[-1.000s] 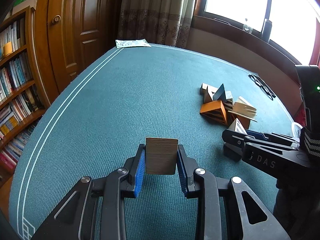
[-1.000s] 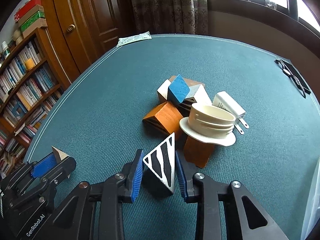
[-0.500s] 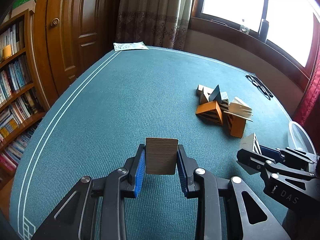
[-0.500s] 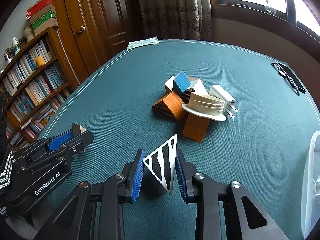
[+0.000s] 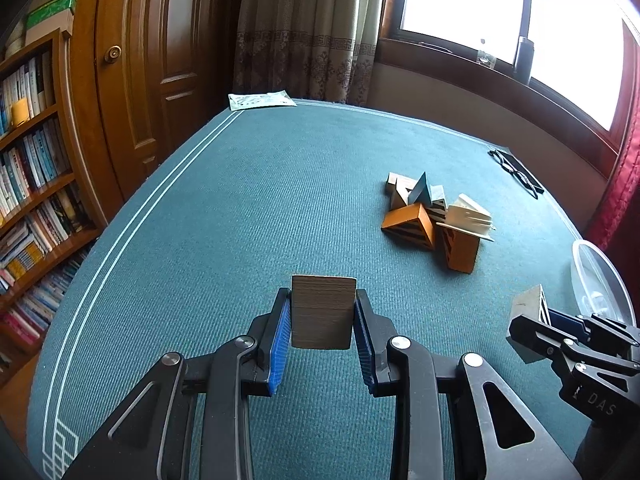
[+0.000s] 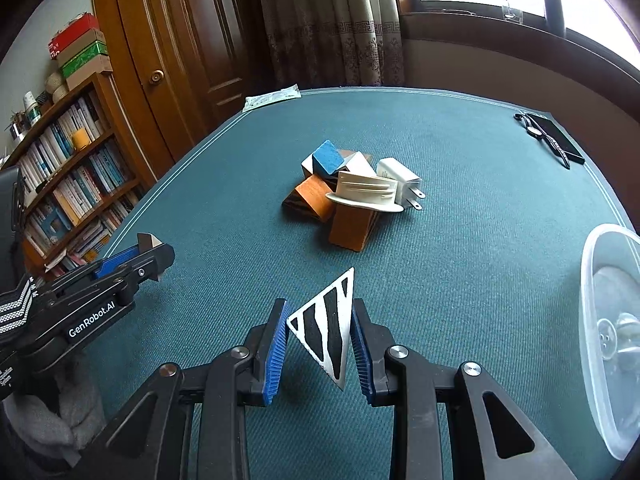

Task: Organize rigid objects
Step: 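Grasp the black-and-white striped triangle block with the right tool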

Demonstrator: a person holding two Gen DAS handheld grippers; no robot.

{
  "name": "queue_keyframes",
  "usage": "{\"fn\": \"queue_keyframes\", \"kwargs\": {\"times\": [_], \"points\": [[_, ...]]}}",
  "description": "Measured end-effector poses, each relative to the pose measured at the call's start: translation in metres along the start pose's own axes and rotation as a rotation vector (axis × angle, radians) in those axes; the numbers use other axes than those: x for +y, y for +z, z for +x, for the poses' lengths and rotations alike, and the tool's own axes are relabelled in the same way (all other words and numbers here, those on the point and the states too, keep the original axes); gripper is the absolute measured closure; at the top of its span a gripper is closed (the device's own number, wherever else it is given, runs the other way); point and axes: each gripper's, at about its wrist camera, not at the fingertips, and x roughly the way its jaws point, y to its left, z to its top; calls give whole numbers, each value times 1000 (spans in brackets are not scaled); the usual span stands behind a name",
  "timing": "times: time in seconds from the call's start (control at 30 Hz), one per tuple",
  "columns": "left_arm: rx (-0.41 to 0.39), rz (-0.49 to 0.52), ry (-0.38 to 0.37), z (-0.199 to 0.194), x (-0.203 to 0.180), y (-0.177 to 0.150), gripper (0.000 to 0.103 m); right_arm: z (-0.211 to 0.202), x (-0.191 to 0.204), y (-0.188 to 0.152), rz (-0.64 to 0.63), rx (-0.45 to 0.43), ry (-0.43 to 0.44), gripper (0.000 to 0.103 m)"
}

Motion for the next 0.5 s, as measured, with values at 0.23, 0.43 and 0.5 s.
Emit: {"fn": "queue_keyframes", "kwargs": {"times": [0.23,0.43,0.5], "points": [[-23,38,-17,-15,-17,4,72,-17,-15,-6,27,-31,-24,71],[-51,68,-27,-30,-30,13,72,-38,-31,-8,50,-68,-48,71],[-65,83,-31,-36,-37,17,72,-46,-40,-8,64,-85,-61,71]]}}
